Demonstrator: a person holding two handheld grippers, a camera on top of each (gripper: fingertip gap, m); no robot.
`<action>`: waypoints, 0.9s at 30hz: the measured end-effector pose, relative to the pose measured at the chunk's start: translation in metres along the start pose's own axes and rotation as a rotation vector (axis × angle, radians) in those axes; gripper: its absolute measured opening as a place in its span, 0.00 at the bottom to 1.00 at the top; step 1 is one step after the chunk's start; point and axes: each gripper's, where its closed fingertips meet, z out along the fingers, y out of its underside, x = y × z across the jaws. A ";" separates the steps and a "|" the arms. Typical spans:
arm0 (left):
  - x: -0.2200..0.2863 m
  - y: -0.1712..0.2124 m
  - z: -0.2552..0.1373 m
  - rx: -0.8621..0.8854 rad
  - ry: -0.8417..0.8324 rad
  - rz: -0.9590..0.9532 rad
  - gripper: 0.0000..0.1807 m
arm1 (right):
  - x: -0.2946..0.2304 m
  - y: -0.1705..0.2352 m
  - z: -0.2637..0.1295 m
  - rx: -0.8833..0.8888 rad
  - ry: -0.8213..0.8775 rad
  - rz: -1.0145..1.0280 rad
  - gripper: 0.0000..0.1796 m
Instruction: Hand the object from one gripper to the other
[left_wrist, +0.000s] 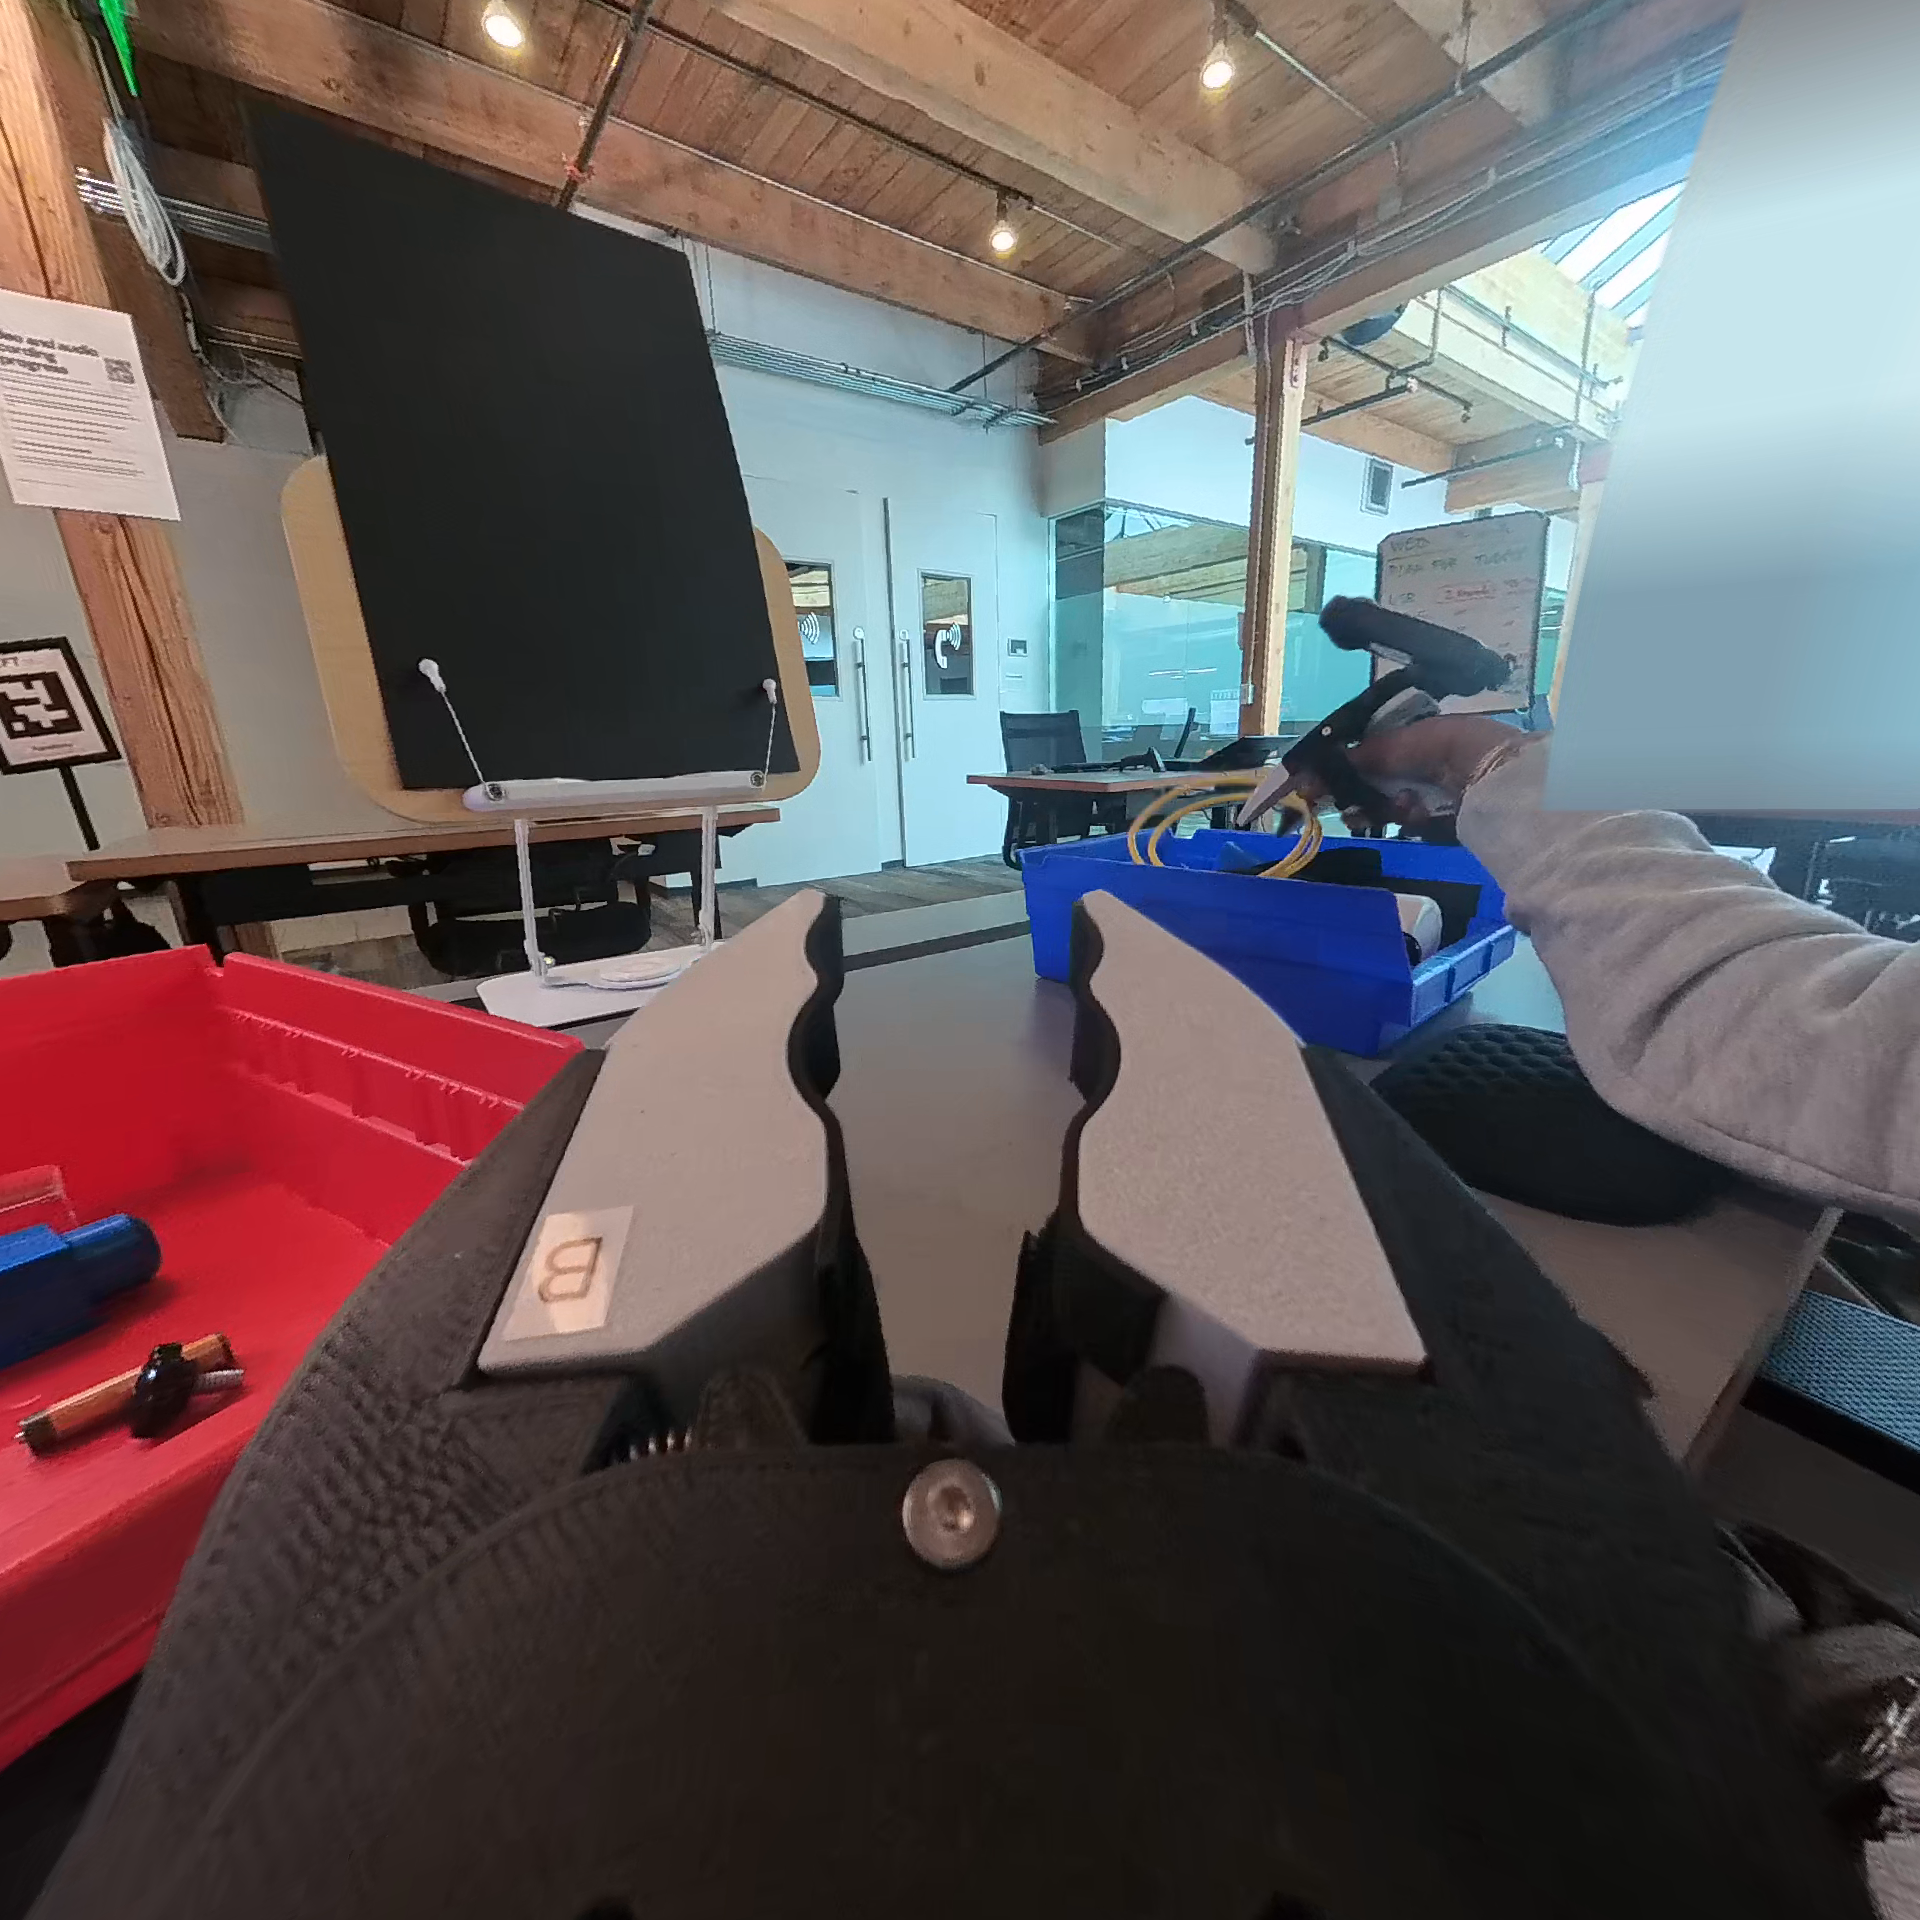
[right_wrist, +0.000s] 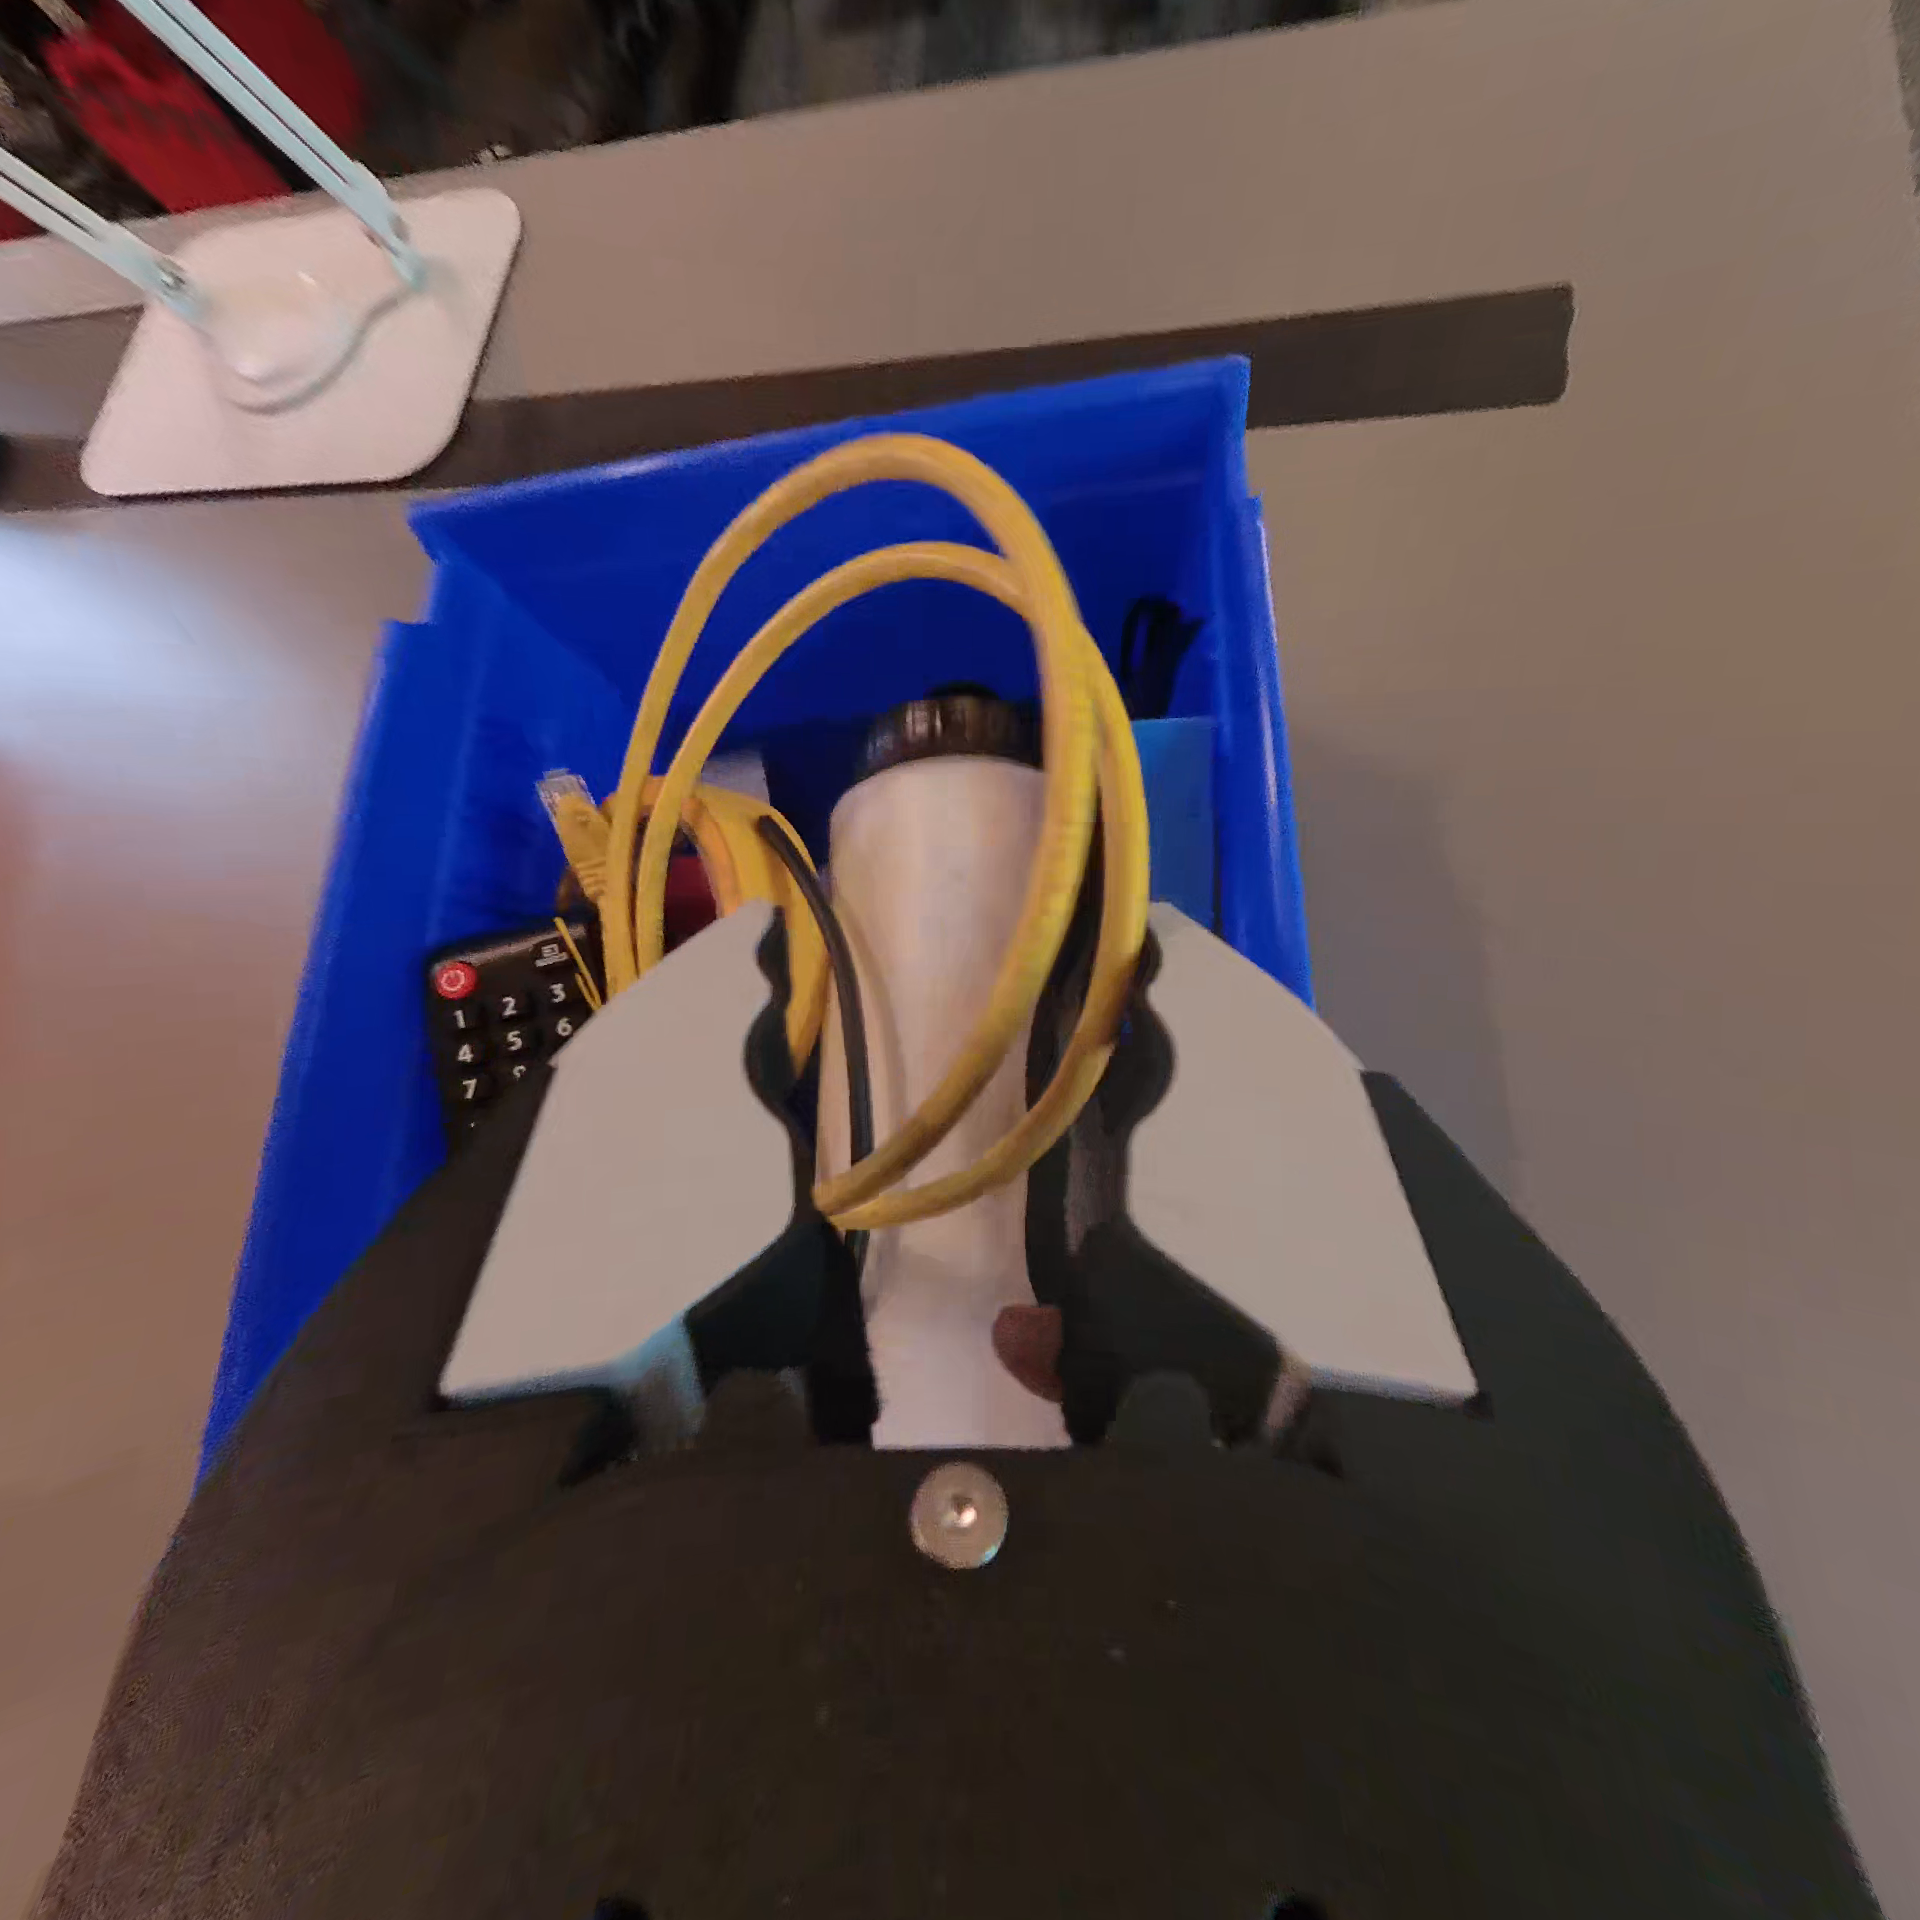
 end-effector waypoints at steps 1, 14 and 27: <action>0.000 0.001 0.000 -0.004 0.000 0.001 0.23 | 0.001 0.001 0.000 -0.014 0.013 0.005 0.39; -0.007 0.026 -0.001 -0.194 0.010 0.097 0.40 | -0.062 -0.061 -0.058 0.293 0.046 -0.337 0.81; -0.061 0.030 -0.042 -0.379 -0.151 -0.006 0.45 | -0.336 -0.019 -0.130 0.518 -0.695 -0.907 0.74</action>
